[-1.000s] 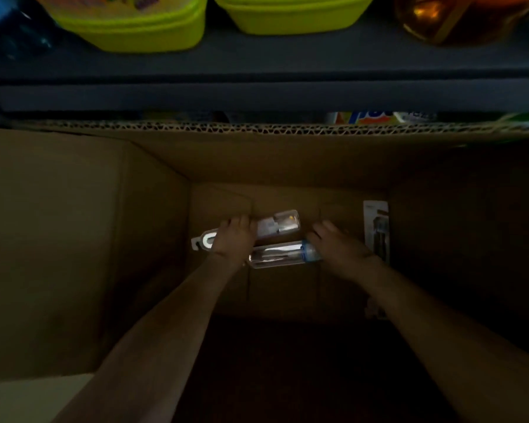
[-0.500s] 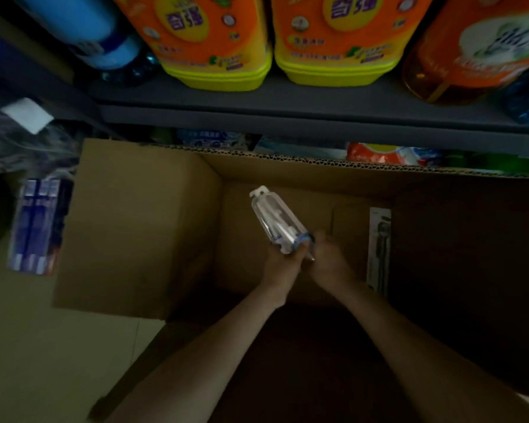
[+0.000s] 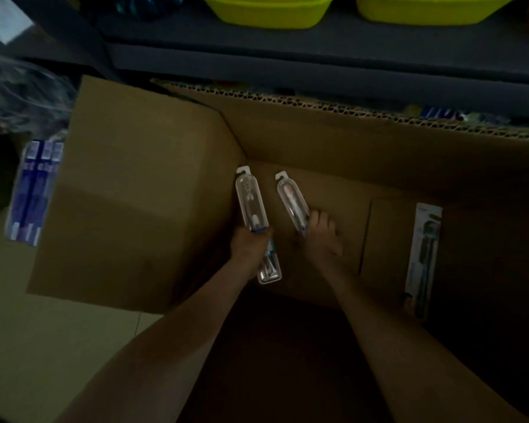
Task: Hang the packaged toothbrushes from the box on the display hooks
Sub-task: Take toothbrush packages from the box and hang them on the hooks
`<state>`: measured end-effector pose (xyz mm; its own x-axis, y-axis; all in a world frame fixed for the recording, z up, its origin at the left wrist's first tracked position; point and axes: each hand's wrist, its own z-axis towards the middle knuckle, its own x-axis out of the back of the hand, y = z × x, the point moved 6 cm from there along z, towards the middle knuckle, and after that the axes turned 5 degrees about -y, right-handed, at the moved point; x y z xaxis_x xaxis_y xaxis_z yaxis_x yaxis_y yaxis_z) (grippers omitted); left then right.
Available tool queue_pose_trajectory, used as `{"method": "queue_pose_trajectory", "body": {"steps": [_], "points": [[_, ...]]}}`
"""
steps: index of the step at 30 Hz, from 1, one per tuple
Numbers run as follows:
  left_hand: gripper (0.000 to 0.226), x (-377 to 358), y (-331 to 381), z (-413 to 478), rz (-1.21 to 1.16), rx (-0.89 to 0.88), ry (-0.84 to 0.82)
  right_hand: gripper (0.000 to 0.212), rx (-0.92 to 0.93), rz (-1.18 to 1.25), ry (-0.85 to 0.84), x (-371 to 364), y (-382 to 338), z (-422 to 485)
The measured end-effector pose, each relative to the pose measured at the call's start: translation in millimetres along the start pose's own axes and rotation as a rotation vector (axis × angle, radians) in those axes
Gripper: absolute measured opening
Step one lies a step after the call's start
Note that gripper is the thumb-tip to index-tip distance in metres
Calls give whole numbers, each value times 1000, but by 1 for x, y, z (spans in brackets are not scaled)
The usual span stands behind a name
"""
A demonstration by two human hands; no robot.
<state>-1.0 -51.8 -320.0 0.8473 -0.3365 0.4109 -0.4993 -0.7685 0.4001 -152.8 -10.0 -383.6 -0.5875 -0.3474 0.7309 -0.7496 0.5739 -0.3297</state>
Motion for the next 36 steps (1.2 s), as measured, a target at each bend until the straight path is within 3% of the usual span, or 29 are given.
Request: {"method": "queue_pose_trajectory", "body": {"steps": [3,6,11,14,20,23,26,29,36], "points": [[51,4,-1,-10,24,10,-16,53,-141,189,-126,4,-1,-8],[54,6,9,-43,15,35,-67,56,-120,115,-161,42,4,-38],[40,19,50,-164,-4,81,-212,62,-84,154,-232,159,-8,-152],[36,47,86,-260,-75,46,-283,43,-53,336,-176,251,-28,-230],[34,141,187,-446,-161,-260,-287,42,193,522,40,443,-112,-378],[51,191,259,-531,-186,-517,-239,45,365,649,236,535,-166,-437],[40,239,324,-604,-201,-727,-176,46,560,724,358,614,-217,-482],[47,283,373,-661,-242,-884,-147,43,696,745,461,677,-256,-519],[27,371,458,-732,-208,-1152,-119,56,911,756,601,772,-336,-566]]}}
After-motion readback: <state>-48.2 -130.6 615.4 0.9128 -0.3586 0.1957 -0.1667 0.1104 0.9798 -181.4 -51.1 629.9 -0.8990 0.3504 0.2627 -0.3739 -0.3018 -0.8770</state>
